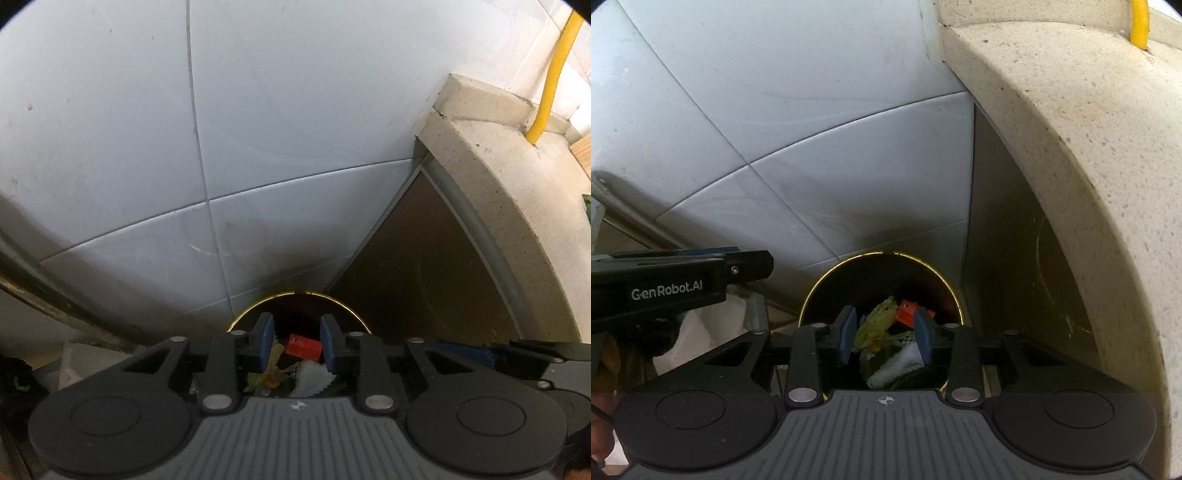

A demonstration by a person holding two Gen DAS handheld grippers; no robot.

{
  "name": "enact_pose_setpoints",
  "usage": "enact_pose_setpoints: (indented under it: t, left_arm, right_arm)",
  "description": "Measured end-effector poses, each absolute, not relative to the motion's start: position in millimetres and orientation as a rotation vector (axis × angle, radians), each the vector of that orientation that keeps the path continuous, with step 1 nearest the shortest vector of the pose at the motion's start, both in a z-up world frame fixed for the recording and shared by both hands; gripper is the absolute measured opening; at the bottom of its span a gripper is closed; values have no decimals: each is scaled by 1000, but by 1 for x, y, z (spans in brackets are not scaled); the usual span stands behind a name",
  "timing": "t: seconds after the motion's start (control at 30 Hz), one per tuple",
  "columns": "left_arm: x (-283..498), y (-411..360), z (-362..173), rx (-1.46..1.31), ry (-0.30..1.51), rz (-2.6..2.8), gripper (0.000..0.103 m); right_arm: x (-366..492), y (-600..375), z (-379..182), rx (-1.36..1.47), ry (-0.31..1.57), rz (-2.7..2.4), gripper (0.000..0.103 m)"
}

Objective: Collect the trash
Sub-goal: 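Open the left tool while the right tool opens, dropping peel and net into the bin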

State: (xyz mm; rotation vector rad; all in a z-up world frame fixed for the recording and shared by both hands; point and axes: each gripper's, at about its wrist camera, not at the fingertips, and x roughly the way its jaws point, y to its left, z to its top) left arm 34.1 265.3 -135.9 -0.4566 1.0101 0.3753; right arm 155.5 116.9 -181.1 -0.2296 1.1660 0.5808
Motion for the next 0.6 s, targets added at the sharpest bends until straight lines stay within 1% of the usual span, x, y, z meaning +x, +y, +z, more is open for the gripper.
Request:
enact_pose_setpoints:
  t: [0.23, 0.37, 0.43, 0.5, 0.57, 0.6]
  left_arm:
    - [33, 261, -130, -414, 983, 368, 22]
    - [33, 257, -127, -388, 967, 367, 22]
    - [32, 256, -125, -378, 962, 367, 23]
    - [31, 255, -124, -370, 954, 365, 23]
    - [30, 253, -121, -356, 945, 367, 23]
    - [29, 252, -120, -349, 938, 368, 23]
  right_arm:
    - [149, 108, -172, -226, 1154, 577, 46]
    - [143, 103, -166, -226, 1144, 567, 51]
    - [141, 101, -163, -232, 1134, 558, 56]
    - [138, 100, -159, -237, 1120, 543, 69]
    - [135, 99, -156, -246, 1107, 534, 74]
    - [134, 98, -155, -251, 1105, 530, 78]
